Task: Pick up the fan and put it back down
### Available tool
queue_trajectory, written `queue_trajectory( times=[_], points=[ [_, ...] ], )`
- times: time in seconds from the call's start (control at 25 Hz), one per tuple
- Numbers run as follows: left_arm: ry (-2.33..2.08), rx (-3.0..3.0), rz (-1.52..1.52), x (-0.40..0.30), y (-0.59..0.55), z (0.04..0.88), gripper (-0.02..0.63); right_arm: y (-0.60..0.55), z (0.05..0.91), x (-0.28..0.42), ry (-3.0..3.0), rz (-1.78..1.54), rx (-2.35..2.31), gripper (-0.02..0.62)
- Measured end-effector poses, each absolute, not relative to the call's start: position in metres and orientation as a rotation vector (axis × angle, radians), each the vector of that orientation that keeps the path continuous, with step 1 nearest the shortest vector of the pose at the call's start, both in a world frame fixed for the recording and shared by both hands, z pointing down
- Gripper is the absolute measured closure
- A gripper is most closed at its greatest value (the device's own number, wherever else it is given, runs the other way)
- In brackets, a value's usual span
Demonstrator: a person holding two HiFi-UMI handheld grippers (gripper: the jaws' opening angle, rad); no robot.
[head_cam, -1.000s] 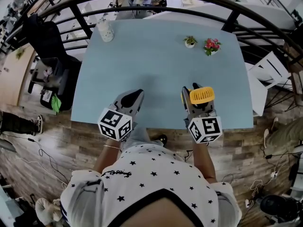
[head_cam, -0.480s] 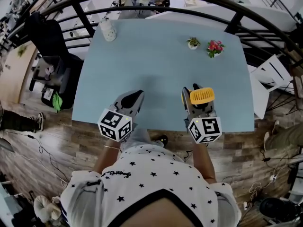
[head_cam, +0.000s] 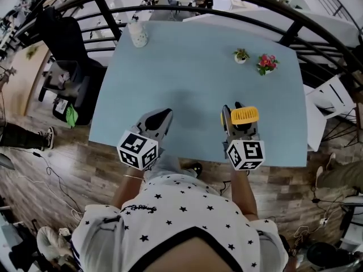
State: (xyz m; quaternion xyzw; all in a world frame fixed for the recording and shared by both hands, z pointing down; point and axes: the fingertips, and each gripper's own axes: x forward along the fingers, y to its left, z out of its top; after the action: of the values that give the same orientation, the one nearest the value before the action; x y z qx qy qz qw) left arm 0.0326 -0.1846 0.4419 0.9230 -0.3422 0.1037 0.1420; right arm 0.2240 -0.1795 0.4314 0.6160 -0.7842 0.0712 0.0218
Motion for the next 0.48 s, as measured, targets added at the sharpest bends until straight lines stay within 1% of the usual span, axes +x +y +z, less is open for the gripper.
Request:
queue_trajectory(
  times=[0.48],
  points=[
    [-1.093, 2.603, 0.32, -0.004, -0.212, 0.447, 0.577, -0.231, 0.469, 0.204, -2.408, 0.255, 1.839, 0.436]
  ],
)
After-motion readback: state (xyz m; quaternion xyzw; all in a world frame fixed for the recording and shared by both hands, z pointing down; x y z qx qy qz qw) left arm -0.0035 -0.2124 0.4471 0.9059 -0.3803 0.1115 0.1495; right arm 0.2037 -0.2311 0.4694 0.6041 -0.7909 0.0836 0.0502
